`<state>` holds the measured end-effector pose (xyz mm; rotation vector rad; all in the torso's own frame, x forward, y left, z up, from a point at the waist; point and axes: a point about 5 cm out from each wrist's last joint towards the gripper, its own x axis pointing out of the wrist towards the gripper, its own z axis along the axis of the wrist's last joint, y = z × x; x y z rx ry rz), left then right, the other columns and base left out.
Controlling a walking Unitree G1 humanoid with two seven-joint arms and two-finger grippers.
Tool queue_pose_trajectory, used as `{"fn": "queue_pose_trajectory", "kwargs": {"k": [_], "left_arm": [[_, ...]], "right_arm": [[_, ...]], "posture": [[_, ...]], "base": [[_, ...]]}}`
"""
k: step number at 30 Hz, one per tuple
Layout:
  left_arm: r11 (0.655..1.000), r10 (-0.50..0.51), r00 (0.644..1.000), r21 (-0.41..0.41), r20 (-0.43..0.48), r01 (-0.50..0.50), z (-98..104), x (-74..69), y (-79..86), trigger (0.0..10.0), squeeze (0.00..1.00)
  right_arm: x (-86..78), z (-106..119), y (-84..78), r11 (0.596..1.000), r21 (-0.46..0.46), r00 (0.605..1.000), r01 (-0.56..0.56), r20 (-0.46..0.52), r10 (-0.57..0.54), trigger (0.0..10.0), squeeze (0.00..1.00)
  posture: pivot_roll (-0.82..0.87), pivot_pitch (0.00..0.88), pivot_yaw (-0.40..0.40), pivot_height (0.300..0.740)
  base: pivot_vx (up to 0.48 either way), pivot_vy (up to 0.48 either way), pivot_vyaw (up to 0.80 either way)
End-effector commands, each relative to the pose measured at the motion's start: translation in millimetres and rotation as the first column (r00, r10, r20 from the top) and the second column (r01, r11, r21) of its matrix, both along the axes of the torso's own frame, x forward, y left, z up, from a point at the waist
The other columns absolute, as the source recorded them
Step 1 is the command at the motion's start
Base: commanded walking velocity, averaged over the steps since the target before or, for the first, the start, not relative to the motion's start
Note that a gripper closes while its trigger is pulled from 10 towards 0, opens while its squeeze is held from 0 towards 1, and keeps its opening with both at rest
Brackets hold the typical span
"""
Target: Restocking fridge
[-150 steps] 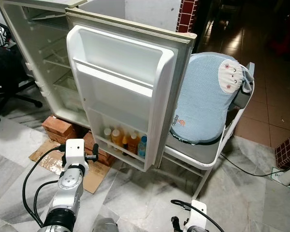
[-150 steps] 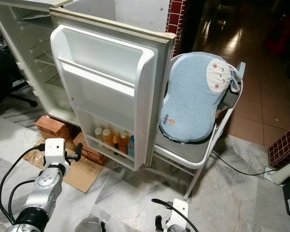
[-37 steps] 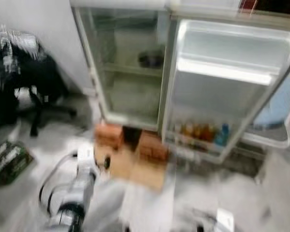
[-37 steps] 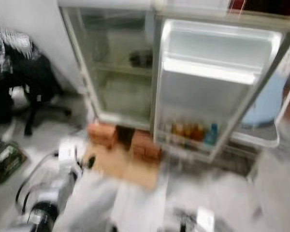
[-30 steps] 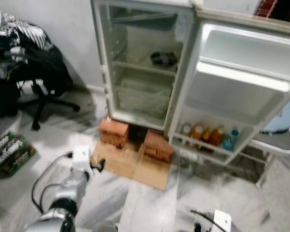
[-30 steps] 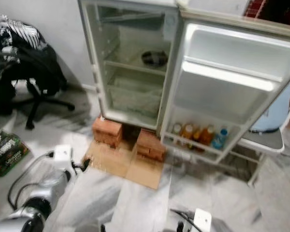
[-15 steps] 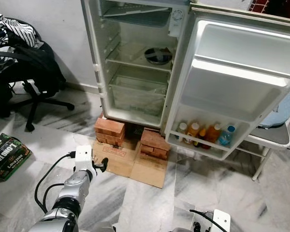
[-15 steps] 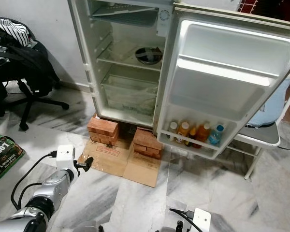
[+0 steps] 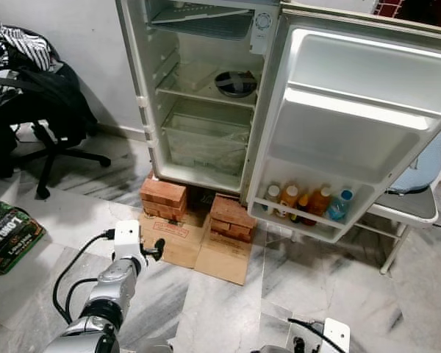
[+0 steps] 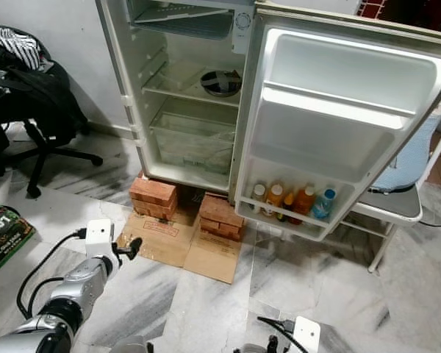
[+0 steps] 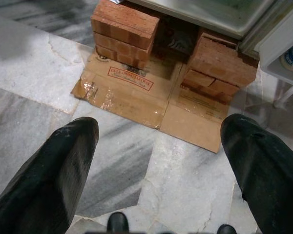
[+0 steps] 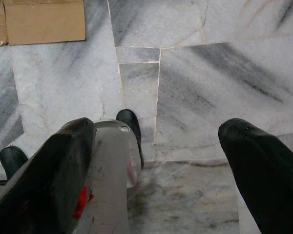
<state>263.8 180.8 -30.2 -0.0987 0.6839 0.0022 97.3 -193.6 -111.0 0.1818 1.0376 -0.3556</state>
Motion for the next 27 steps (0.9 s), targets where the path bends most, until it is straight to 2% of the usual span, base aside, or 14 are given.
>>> {"fn": "queue_pose_trajectory", "kwargs": {"k": [1,15,16,27], "left_arm": [[1.000,0.005,1.000,0.005,0.006,-0.005,1.9,2.3,2.2,10.0,0.00],[1.000,0.005,1.000,0.005,0.006,-0.005,1.9,2.3,2.2,10.0,0.00],[1.000,0.005,1.000,0.004,0.011,-0.005,2.3,2.6,2.2,10.0,0.00],[1.000,0.005,1.000,0.004,0.011,-0.005,2.3,2.6,2.2,10.0,0.00]], "right_arm": [[206.1,108.3,59.4,0.833,-0.178,0.757,-0.525,0.350,0.552,10.0,0.00],[206.1,108.3,59.4,0.833,-0.178,0.757,-0.525,0.350,0.552,10.0,0.00],[206.1,108.4,59.4,0.833,-0.177,0.757,-0.524,0.350,0.551,10.0,0.00],[206.1,108.4,59.4,0.833,-0.177,0.757,-0.524,0.350,0.551,10.0,0.00]], "posture": [[0.04,0.000,0.000,0.740],[0.04,0.000,0.000,0.740],[0.04,0.000,-0.102,0.740],[0.04,0.000,-0.102,0.740]], "base": [[0.000,0.000,0.00],[0.000,0.000,0.00],[0.000,0.000,0.00],[0.000,0.000,0.00]]}}
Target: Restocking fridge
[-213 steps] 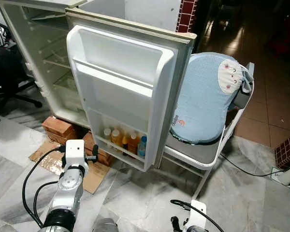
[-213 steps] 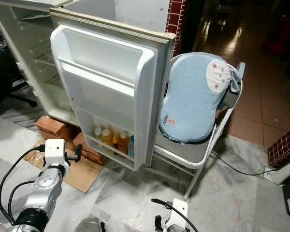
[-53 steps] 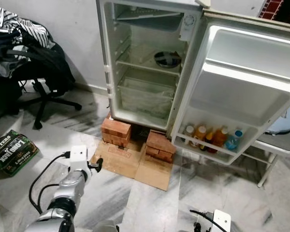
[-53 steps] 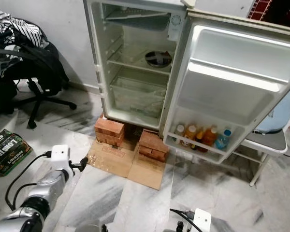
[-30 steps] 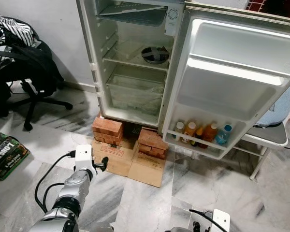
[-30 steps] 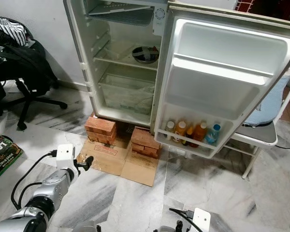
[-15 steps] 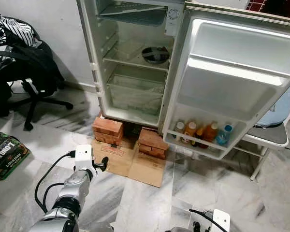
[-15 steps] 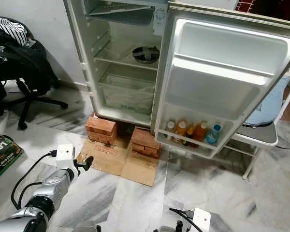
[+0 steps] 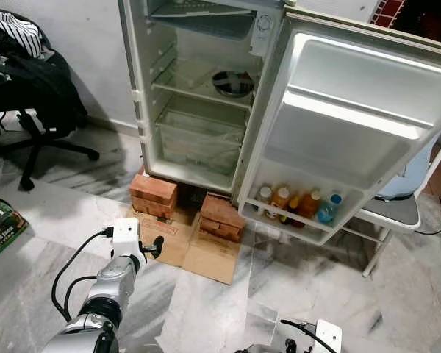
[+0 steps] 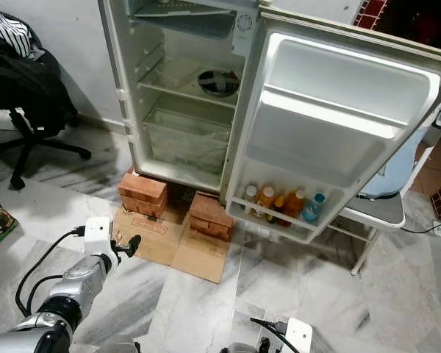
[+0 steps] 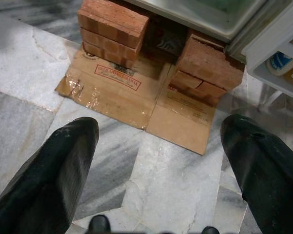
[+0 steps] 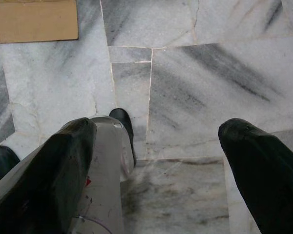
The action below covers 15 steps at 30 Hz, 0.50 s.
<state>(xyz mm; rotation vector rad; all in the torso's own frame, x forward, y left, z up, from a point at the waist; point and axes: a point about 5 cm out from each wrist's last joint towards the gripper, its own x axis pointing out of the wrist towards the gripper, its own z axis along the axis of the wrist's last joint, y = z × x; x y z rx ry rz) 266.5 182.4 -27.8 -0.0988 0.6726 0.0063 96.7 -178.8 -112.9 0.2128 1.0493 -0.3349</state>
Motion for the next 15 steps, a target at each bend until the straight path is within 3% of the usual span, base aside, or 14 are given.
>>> {"fn": "queue_pose_trajectory", "kwargs": {"k": [1,15], "left_arm": [[1.000,0.001,1.000,0.002,0.000,-0.001,0.0,0.0,0.5,10.0,0.00],[1.000,0.001,1.000,0.002,0.000,-0.001,0.0,0.0,0.5,10.0,0.00]], "right_arm": [[206.8,110.3,44.6,0.836,-0.210,0.757,-0.508,0.355,0.549,10.0,0.00],[206.8,110.3,44.6,0.836,-0.210,0.757,-0.508,0.355,0.549,10.0,0.00]], "posture": [[0.04,0.000,-0.102,0.740],[0.04,0.000,-0.102,0.740]], "base": [[0.000,0.000,0.00],[0.000,0.000,0.00]]}}
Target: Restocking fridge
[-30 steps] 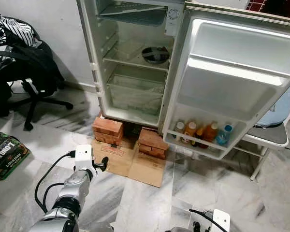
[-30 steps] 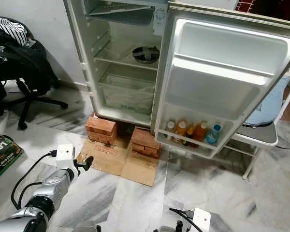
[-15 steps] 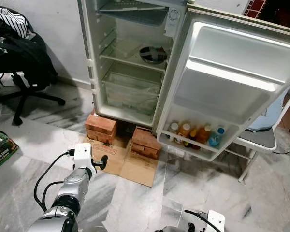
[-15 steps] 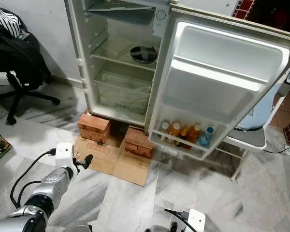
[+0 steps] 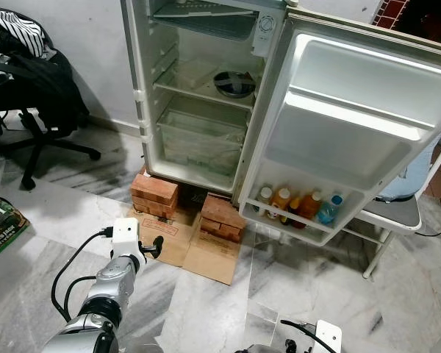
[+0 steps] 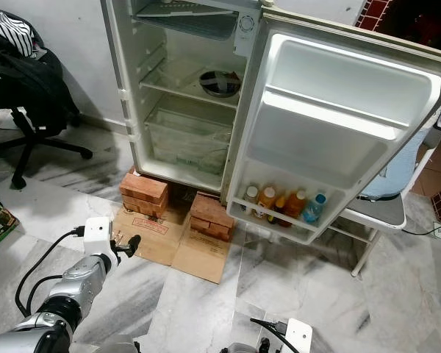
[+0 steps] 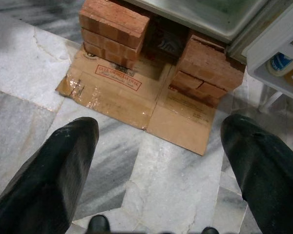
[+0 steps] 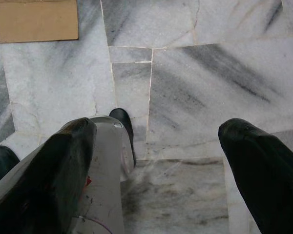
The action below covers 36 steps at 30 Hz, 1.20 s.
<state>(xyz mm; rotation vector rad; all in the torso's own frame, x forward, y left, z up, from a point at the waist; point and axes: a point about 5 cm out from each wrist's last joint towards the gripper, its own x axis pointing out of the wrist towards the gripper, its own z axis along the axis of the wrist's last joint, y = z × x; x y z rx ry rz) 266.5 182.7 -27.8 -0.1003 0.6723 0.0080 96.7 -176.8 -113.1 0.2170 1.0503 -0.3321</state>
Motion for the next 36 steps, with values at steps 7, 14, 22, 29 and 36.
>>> {"fn": "queue_pose_trajectory", "kwargs": {"k": [7,14,22,29,36], "left_arm": [[1.000,0.017,1.000,0.005,-0.020,-0.017,0.3,1.6,2.9,10.0,0.00],[1.000,0.023,1.000,0.001,-0.017,-0.023,0.5,1.7,3.1,10.0,0.00],[1.000,0.027,0.999,-0.006,-0.021,-0.027,0.3,1.6,3.5,10.0,0.00],[1.000,0.013,1.000,-0.001,-0.002,-0.013,5.0,6.2,5.8,10.0,0.00],[0.999,-0.041,0.993,0.020,0.107,0.039,19.8,18.0,-0.3,10.0,0.00]], "right_arm": [[209.0,113.0,45.8,0.832,-0.207,0.746,-0.515,0.370,0.554,10.0,0.00],[209.4,113.6,46.3,0.832,-0.207,0.744,-0.515,0.374,0.554,10.0,0.00],[209.2,113.4,46.3,0.834,-0.203,0.746,-0.513,0.375,0.551,10.0,0.00],[218.6,124.2,46.8,0.862,-0.184,0.741,-0.472,0.446,0.501,10.0,0.00],[224.1,133.9,67.4,0.853,-0.141,0.689,-0.503,0.531,0.494,10.0,0.00]], "posture": [[0.04,0.000,-0.100,0.740],[0.04,0.000,-0.097,0.740],[0.04,0.000,-0.097,0.740],[0.04,0.000,-0.088,0.740],[0.05,0.000,-0.088,0.740]], "base": [[0.000,0.000,0.00],[0.000,0.000,0.00],[0.000,0.240,0.00],[0.000,0.480,0.00],[0.000,0.480,0.00]]}}
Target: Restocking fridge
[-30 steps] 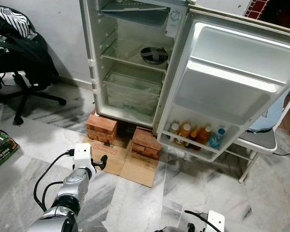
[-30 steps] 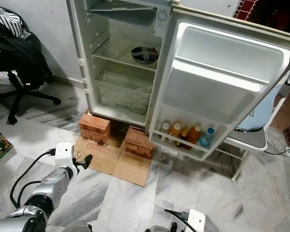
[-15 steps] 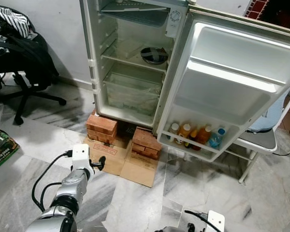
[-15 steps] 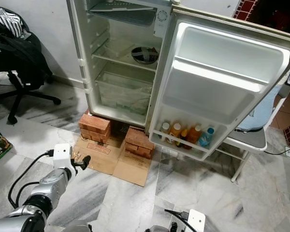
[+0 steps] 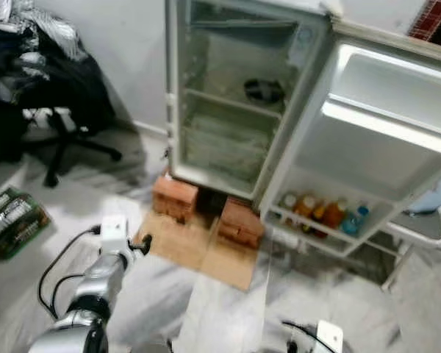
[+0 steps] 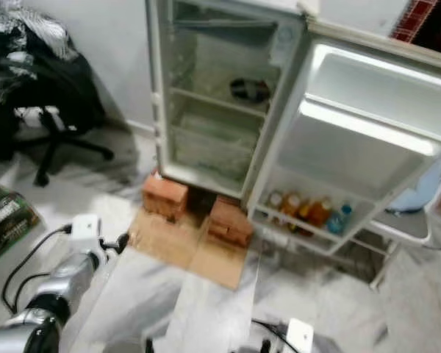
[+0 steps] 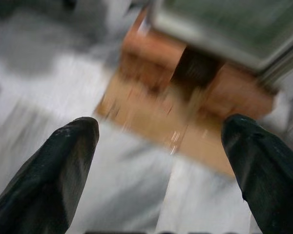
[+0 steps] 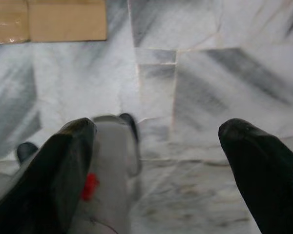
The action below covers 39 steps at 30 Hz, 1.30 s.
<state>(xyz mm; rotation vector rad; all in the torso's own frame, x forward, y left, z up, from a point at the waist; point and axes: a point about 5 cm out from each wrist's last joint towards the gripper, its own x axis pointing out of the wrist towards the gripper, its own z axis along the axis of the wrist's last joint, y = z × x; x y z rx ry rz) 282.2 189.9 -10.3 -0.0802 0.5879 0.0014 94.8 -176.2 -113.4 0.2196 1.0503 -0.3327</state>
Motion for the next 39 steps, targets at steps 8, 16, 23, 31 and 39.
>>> {"fn": "queue_pose_trajectory", "kwargs": {"k": [8,16,23,31,39], "left_arm": [[0.997,-0.067,0.996,0.042,0.053,0.065,2.3,-4.2,-6.7,10.0,0.00],[1.000,-0.026,0.982,0.010,0.188,0.025,13.6,-7.4,-3.3,10.0,0.00],[0.998,-0.055,0.979,0.019,0.198,0.052,16.5,-4.4,-6.1,10.0,0.00],[0.998,-0.059,0.976,0.024,0.211,0.055,20.3,-4.9,1.6,10.0,0.00],[0.996,-0.093,0.969,0.033,0.227,0.088,23.3,-3.1,0.1,10.0,0.00]], "right_arm": [[235.7,152.8,82.6,0.878,-0.122,0.633,-0.463,0.648,0.424,10.0,0.00],[237.8,165.7,89.2,0.888,-0.092,0.552,-0.451,0.752,0.359,10.0,0.00],[231.6,156.8,88.8,0.876,-0.116,0.566,-0.469,0.722,0.398,10.0,0.00],[228.9,153.4,85.6,0.875,-0.127,0.568,-0.467,0.715,0.407,10.0,0.00],[227.1,151.7,84.0,0.882,-0.132,0.575,-0.453,0.713,0.402,10.0,0.00]], "posture": [[0.05,0.000,-0.085,0.740],[0.05,0.000,-0.077,0.740],[0.06,0.000,-0.103,0.740],[0.06,0.000,-0.096,0.740],[0.06,0.000,-0.090,0.740]], "base": [[0.000,0.480,0.00],[0.000,0.150,0.00],[0.000,0.000,0.00],[0.098,0.428,0.00],[0.318,0.350,0.00]]}}
